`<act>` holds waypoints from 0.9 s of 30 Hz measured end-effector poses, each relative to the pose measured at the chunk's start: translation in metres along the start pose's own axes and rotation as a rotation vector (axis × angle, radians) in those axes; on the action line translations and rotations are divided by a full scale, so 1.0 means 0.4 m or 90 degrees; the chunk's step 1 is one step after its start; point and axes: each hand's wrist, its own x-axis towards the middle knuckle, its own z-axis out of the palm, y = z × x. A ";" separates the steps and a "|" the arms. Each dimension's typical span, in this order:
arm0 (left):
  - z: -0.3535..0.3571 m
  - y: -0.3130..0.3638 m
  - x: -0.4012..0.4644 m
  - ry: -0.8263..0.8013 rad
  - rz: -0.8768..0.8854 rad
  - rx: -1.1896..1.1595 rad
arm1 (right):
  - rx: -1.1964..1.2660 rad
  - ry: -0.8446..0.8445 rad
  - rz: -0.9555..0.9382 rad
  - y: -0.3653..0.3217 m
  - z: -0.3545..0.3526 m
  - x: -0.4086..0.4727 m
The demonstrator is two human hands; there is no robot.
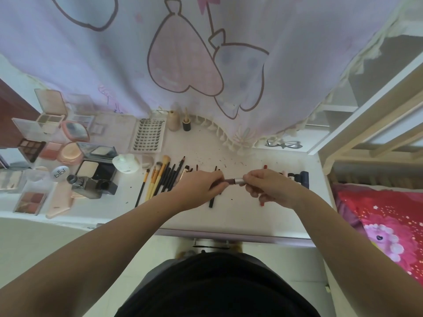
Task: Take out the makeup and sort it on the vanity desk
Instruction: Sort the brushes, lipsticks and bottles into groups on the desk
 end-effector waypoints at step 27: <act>-0.001 0.013 -0.015 -0.022 -0.006 -0.002 | 0.027 0.014 0.042 0.014 0.004 -0.008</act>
